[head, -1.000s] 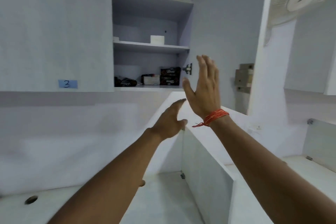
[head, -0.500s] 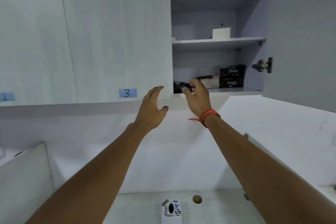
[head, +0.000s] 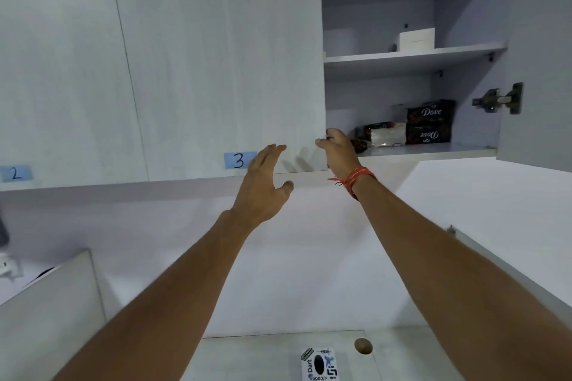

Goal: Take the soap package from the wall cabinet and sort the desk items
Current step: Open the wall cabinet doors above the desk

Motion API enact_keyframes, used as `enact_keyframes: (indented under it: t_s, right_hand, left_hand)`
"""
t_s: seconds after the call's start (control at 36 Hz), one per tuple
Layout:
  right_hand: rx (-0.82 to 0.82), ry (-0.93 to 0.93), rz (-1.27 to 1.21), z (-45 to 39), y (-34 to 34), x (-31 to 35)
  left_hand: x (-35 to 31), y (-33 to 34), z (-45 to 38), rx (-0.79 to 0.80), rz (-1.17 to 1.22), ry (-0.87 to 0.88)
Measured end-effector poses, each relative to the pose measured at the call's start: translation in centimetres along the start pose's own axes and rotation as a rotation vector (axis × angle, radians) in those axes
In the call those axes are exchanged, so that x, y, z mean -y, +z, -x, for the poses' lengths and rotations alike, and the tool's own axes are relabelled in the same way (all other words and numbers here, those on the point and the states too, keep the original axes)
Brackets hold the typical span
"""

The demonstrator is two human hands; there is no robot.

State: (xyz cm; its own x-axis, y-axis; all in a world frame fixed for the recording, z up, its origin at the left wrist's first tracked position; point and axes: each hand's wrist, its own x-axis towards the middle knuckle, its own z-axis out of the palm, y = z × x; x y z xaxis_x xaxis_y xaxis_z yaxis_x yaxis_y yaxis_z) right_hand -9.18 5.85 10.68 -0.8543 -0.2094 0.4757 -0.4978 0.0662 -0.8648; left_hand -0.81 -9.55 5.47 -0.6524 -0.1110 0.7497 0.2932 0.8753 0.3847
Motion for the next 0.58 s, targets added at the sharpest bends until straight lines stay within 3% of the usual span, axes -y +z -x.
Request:
enact_keyframes:
  t_s: [0.28,0.58]
  right_hand:
    - [-0.049,0.015,-0.148,5.7,-1.4,2.4]
    - [0.083,-0.103,-0.296,14.6,-1.9,6.2]
  left_hand:
    - [-3.8,-1.0,1.9,-0.032,-0.034,0.056]
    - [-9.0,-3.4,7.4,-0.136,-0.284,0.184]
